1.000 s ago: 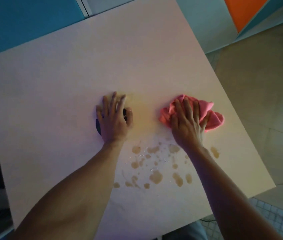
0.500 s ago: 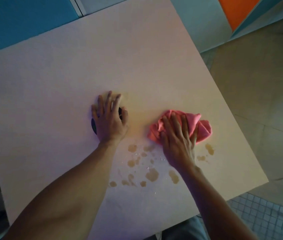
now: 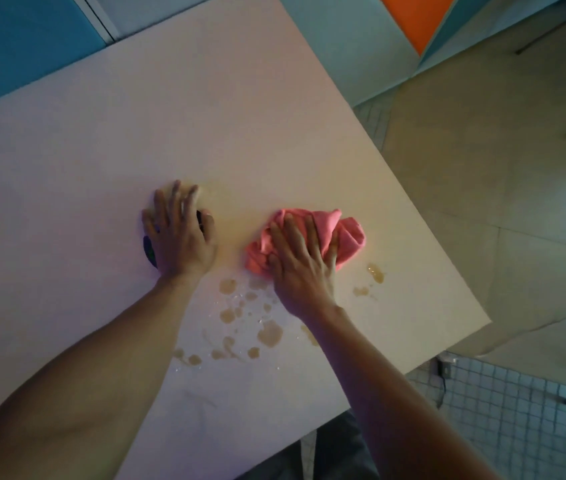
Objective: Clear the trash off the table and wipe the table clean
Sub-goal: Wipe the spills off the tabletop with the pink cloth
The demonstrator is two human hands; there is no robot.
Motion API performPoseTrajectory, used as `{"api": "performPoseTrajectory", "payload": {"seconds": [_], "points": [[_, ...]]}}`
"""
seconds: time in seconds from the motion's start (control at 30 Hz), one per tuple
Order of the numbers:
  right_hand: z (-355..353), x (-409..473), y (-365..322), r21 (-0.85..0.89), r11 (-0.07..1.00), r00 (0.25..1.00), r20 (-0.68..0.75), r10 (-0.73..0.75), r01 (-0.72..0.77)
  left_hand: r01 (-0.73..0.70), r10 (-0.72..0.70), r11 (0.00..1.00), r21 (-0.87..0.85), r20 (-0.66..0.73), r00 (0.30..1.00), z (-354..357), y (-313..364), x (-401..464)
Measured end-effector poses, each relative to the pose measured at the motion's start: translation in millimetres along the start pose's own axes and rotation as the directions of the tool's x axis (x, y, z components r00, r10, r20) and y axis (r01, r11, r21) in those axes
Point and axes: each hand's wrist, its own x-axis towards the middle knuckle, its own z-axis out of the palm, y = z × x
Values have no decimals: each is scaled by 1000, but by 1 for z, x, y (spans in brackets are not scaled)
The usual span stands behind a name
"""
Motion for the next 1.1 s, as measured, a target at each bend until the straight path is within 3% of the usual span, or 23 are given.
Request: {"api": "performPoseTrajectory", "payload": {"seconds": [0.27, 0.47, 0.7, 0.83, 1.1], "points": [[-19, -1, 30, 38, 996, 997, -21, 78, -78, -99, 100, 995, -30, 25, 995, -6, 51, 22], [-34, 33, 70, 0, 991, 991, -29, 132, -132, -96, 96, 995, -11, -10, 995, 9, 53, 8], [-30, 44, 61, 44, 978, 979, 20, 204, -204, -67, 68, 997, -35, 28, 997, 9, 54, 13], [-31, 26, 65, 41, 981, 982, 20, 189, -190, -60, 61, 997, -43, 24, 998, 10, 51, 12], [-37, -7, 88, 76, 951, 954, 54, 296, -300, -75, 76, 997, -36, 33, 997, 5, 63, 11]]}}
